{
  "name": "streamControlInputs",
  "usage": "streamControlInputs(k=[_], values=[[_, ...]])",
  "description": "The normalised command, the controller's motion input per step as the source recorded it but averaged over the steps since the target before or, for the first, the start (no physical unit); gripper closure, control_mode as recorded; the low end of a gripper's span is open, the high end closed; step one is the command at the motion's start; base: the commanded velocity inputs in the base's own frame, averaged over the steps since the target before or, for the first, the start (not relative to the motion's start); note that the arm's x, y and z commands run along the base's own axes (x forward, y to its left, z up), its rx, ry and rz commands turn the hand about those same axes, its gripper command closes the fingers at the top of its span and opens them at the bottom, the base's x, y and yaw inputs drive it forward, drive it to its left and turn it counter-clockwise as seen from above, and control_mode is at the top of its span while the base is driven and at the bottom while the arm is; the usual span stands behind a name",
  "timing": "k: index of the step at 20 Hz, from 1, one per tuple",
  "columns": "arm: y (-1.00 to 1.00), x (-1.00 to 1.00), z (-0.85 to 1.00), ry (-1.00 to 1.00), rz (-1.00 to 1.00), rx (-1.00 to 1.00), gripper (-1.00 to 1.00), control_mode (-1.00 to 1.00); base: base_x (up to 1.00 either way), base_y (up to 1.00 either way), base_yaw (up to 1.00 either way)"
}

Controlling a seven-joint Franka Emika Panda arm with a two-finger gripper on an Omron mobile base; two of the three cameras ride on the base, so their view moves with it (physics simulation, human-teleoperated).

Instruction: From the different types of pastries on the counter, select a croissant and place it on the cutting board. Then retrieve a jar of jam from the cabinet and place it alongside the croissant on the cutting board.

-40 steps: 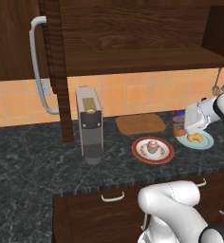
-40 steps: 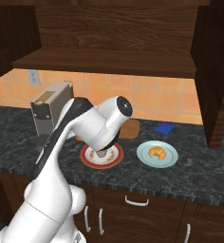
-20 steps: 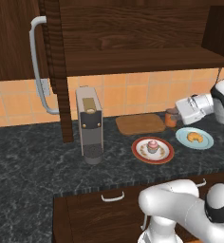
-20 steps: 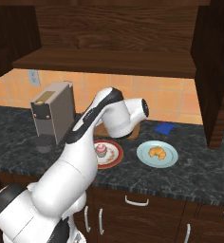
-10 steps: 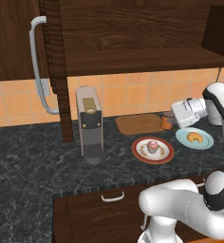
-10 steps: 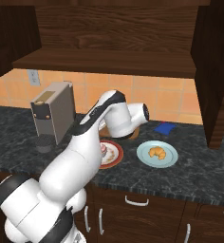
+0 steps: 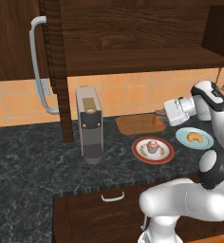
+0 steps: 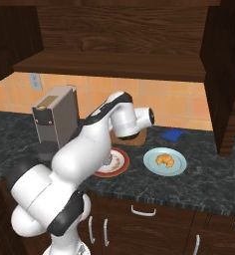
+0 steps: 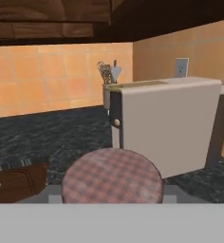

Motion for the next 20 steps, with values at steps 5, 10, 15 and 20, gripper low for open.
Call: streamControlInputs(k=[5,10,15,20], values=[[-0.12,0.42,-0.20,-0.01,0.20,0.00,1.00,-1.00,0.00,0.00,0.00],[-0.17,0.15,-0.45,0.00,0.10,0.00,1.00,-1.00,0.00,0.00,0.00],[-0.01,0.18,-0.15,-0.01,0.06,0.04,1.00,-1.00,0.00,0.00,0.00],[0.00,0.36,0.00,-0.01,0.01,0.00,1.00,-1.00,0.00,0.00,0.00]])
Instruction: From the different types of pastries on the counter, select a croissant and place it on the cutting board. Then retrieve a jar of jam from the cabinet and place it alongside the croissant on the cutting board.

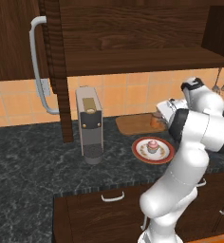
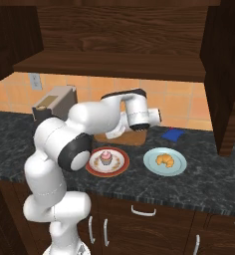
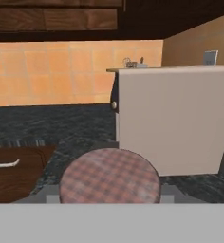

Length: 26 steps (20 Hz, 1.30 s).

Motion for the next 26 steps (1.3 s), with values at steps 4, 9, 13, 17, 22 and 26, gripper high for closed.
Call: streamControlInputs(k=[4,9,13,17,22,26], values=[[0.00,0.01,0.00,0.00,0.00,0.00,1.00,-1.00,0.00,0.00,0.00],[0.00,0.16,0.00,-0.05,-0.07,-0.02,1.00,-1.00,0.00,0.00,0.00],[0.00,0.00,0.00,0.00,0.00,0.00,1.00,-1.00,0.00,0.00,0.00],[0.00,0.06,0.00,0.00,0.00,0.00,1.00,-1.00,0.00,0.00,0.00],[0.00,0.41,0.00,0.00,0.00,0.00,1.00,-1.00,0.00,0.00,0.00],[-0.02,0.43,-0.01,0.00,0.00,0.00,1.00,-1.00,0.00,0.00,0.00]])
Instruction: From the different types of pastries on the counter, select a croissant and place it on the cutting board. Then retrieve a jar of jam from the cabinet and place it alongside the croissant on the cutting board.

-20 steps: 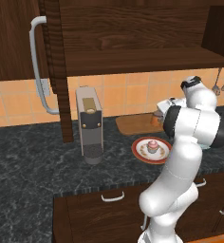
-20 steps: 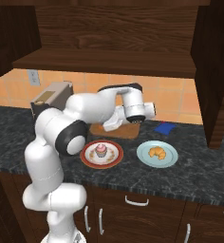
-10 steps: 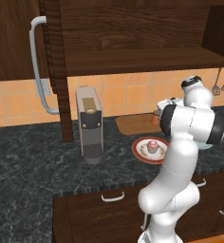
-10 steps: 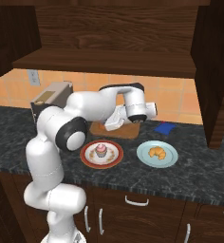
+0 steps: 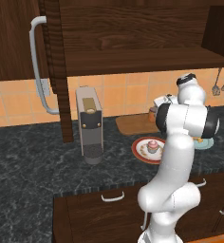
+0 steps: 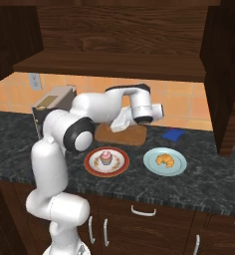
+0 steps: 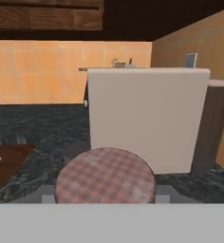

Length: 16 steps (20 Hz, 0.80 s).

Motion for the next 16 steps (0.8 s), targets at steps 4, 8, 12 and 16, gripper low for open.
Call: streamControlInputs(k=[4,8,12,16], values=[[-0.12,0.38,-0.02,0.00,0.00,0.00,1.00,-1.00,0.00,0.00,0.00],[-0.18,0.26,-0.04,0.00,0.00,0.00,1.00,-1.00,0.00,0.00,0.00],[-0.32,0.09,-0.12,0.00,0.02,0.00,1.00,-1.00,0.00,0.00,0.00],[-0.27,0.14,-0.18,0.00,0.01,0.00,1.00,-1.00,0.00,0.00,0.00]])
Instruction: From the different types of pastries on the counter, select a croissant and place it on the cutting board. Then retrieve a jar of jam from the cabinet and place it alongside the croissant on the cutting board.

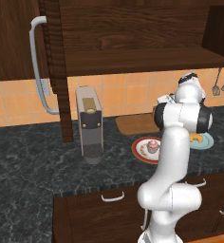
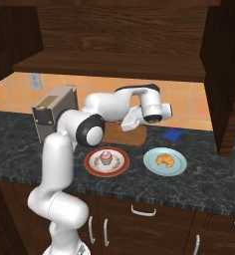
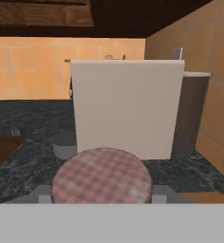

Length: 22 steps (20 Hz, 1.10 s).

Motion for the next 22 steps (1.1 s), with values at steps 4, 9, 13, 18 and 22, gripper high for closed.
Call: streamControlInputs(k=[4,9,13,18,22], values=[[-0.18,0.27,-0.13,0.00,0.00,0.00,1.00,-1.00,0.00,0.00,0.00],[-0.28,0.26,-0.11,0.00,0.00,0.00,1.00,-1.00,0.00,0.00,0.00],[-0.23,0.19,-0.09,0.00,0.01,0.00,1.00,-1.00,0.00,0.00,0.00],[-0.08,0.34,-0.07,0.00,0.00,0.00,1.00,-1.00,0.00,0.00,0.00],[-0.09,0.23,-0.15,0.00,0.00,0.00,1.00,-1.00,0.00,0.00,0.00]])
